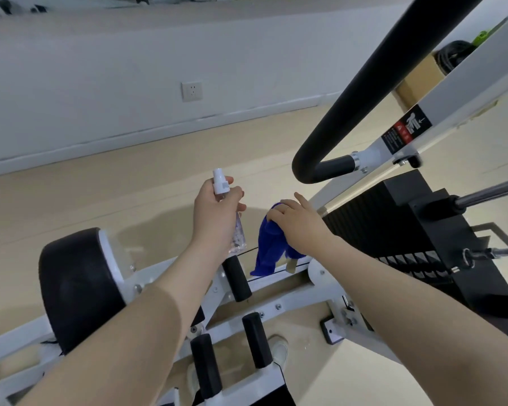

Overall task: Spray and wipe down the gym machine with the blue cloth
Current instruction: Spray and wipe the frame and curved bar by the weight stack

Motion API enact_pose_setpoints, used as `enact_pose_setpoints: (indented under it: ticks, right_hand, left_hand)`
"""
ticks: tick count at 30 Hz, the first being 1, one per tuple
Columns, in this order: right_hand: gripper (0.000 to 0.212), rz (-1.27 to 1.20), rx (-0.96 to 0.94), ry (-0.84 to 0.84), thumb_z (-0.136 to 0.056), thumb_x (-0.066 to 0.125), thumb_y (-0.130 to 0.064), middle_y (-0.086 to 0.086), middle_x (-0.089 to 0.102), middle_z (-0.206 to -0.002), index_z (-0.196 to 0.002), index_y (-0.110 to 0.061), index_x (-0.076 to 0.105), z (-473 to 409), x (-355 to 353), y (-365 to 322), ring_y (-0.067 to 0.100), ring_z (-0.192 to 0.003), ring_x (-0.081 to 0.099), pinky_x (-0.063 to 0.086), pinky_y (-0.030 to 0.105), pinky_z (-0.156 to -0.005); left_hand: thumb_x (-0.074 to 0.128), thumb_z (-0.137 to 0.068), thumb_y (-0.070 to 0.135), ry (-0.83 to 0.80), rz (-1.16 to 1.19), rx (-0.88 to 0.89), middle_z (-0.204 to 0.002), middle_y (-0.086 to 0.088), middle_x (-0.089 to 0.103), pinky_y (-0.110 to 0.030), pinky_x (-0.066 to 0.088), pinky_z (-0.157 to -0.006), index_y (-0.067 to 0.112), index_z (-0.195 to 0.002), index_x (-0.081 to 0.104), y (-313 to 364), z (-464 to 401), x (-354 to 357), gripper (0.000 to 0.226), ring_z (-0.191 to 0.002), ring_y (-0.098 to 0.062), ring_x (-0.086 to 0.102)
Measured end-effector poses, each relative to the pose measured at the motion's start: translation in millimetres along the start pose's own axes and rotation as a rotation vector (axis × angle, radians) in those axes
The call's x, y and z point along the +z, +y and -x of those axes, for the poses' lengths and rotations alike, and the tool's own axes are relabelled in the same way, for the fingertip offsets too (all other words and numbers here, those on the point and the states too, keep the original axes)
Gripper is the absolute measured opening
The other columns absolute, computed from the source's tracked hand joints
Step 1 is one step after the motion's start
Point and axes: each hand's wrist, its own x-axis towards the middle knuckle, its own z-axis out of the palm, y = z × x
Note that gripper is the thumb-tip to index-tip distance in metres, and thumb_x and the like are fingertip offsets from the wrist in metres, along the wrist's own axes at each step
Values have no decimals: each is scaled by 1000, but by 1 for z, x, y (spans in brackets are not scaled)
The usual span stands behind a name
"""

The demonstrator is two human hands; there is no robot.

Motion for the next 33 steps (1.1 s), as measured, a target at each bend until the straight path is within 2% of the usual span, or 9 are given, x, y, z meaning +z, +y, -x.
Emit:
enact_pose_setpoints:
  ticks: [2,4,7,11,14,19,26,30,33]
  right_hand:
    - [59,-172,74,4,-80,70,-16,-1,49,-133,-130,-23,39,15,1,2,21,-124,43,26,40,-109]
    - [38,-481,219,5,-90,56,-19,3,56,-118,-125,-20,41,34,-7,3,19,-103,55,45,33,-86]
    - [18,-866,424,97,-97,41,-31,4,58,-85,-102,-14,44,58,-20,4,15,-71,57,43,28,-63]
    - [30,-881,436,162,-95,49,-36,3,57,-89,-106,-10,41,80,-25,-2,18,-79,57,46,30,-71]
    - [35,-1028,450,136,-88,61,-37,-2,54,-86,-104,-13,42,100,-32,-15,11,-76,54,44,24,-65]
    - [11,-1406,501,114,-87,52,-5,13,53,-87,-93,-5,44,139,-29,-33,21,-78,55,46,32,-67]
    - [33,-1299,456,-101,-85,49,5,16,60,-108,-117,-4,51,179,-3,-53,28,-100,57,47,44,-89]
    - [16,-1186,421,-15,-83,46,7,18,59,-87,-96,3,54,195,20,-74,26,-80,55,45,32,-67]
    - [16,-1084,399,109,-86,42,5,4,51,-74,-92,-4,53,230,52,-94,16,-67,47,32,22,-53]
  left_hand:
    - [52,-91,12,-11,14,-19,-87,-2,59,-31,52,-71,22,-101,53,-1,2,5,14,-66,-13,59]
    - [50,-94,17,-48,18,-27,-83,-2,59,-31,54,-68,21,-100,52,1,6,10,7,-65,-15,60]
    - [48,-96,22,-130,-40,-4,-78,-3,57,-30,53,-61,20,-95,52,1,19,13,5,-60,-16,56]
    - [48,-95,21,-226,-153,9,-73,-3,55,-32,50,-60,15,-98,54,4,41,18,8,-58,-16,52]
    - [50,-93,20,-351,-299,35,-74,-4,60,-33,51,-60,15,-102,54,6,60,21,11,-56,-16,55]
    - [55,-88,20,-454,-478,77,-74,-5,62,-36,54,-65,15,-102,54,-15,95,17,14,-59,-20,58]
    - [57,-87,19,-451,-523,39,-81,-7,62,-35,50,-62,13,-104,52,-54,144,13,18,-63,-21,60]
    - [55,-85,10,-333,-512,-1,-72,-7,59,-29,46,-58,13,-90,53,-83,173,15,7,-57,-18,56]
    - [56,-84,8,-185,-390,-67,-70,-5,55,-32,47,-64,15,-78,49,-113,218,25,12,-64,-20,54]
